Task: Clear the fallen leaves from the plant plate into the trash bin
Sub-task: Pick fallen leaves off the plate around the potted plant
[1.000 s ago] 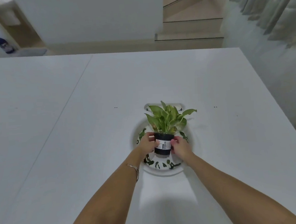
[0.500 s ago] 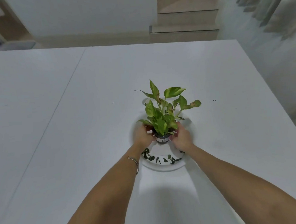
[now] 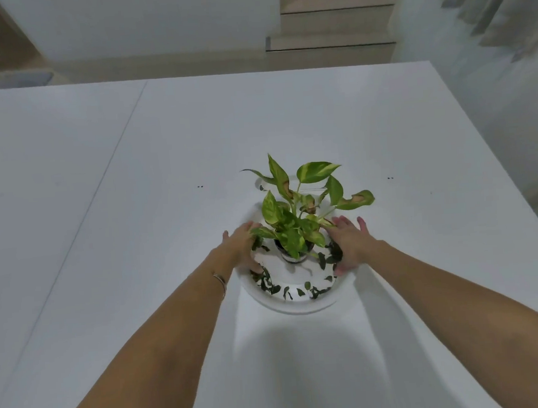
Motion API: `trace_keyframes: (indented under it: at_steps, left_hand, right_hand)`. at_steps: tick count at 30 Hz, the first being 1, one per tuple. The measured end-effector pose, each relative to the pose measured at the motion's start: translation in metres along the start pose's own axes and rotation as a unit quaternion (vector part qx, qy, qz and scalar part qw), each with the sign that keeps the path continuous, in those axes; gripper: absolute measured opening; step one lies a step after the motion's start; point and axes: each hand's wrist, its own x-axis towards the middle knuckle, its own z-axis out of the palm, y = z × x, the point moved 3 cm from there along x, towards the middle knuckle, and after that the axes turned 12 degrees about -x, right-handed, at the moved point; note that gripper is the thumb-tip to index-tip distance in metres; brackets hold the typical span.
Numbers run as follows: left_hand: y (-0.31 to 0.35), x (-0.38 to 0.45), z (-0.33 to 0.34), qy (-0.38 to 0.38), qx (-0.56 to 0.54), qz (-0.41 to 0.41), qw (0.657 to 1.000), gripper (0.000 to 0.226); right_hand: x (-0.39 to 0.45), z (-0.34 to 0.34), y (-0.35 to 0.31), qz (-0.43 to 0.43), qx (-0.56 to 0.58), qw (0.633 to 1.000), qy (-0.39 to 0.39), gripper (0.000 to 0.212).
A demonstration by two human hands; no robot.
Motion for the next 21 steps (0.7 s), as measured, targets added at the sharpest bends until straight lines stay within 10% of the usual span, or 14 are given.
trace_keyframes:
  at_steps: [5,10,16,21]
  left_hand:
    - [0.012,0.003,0.024,-0.033,0.191,0.023,0.981,0.108]
    - [0.009,0.000,0.039,0.033,0.188,0.047,0.980,0.106]
    - [0.001,-0.008,0.051,0.102,0.091,0.073,0.988,0.054]
    - [0.004,-0.012,0.064,0.064,-0.058,0.070,0.994,0.012]
  right_hand:
    - [0.013,0.014,-0.017,-0.054,-0.152,0.987,0.010,0.119]
    - [0.014,0.033,-0.018,-0.084,-0.068,0.993,0.055,0.093]
    - [-0.006,0.035,-0.024,-0.100,0.042,0.988,0.109,0.023]
    - [-0.016,0.041,-0.032,-0.082,0.119,0.986,0.080,0.010]
